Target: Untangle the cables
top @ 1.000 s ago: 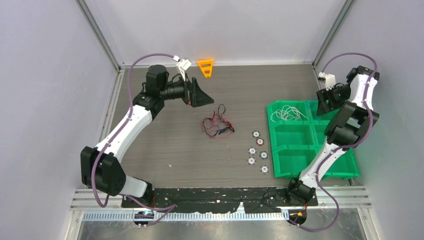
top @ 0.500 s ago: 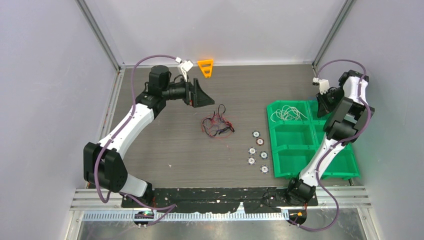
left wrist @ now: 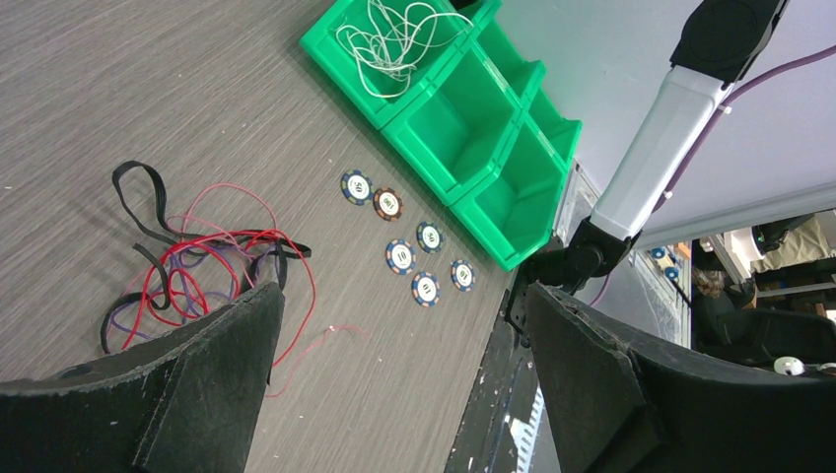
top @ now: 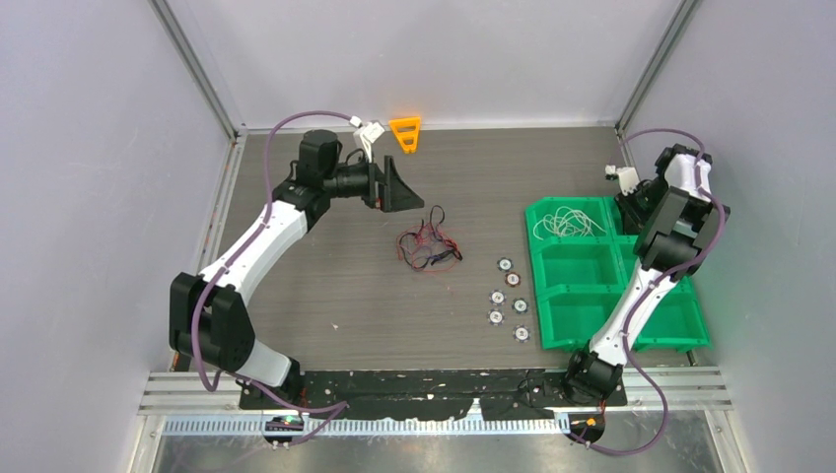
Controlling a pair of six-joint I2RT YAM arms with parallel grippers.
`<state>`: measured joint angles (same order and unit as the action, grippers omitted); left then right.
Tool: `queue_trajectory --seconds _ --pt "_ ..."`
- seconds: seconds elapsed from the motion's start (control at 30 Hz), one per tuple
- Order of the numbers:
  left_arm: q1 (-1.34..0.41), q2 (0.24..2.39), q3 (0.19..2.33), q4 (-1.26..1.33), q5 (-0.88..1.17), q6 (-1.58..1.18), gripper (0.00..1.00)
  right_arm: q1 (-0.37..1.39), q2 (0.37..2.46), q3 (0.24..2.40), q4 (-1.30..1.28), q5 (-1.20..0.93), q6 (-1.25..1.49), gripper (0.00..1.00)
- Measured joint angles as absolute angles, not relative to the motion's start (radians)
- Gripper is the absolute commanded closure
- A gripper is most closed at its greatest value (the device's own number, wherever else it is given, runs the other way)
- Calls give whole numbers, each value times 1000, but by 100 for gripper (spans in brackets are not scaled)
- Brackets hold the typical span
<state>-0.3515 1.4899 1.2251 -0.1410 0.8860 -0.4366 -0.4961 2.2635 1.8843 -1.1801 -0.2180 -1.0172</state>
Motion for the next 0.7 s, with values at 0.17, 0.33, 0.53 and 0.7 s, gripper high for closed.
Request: queue_trajectory --seconds 0.17,0.33,0.53,0.7 --pt "-352 1493 1234 -143 886 -437 6 -496 2244 1881 -1186 -216 -1030 42" --pt "-352 1493 1243 -142 886 -437 6 -495 2209 1883 -1204 -222 -1039 35" --pt "-352 1493 1243 -142 886 -436 5 -494 2144 1926 -1262 -221 -1041 28" --pt "-352 1492 1243 -157 883 -404 5 -502 2081 1956 -1291 -204 -1031 24"
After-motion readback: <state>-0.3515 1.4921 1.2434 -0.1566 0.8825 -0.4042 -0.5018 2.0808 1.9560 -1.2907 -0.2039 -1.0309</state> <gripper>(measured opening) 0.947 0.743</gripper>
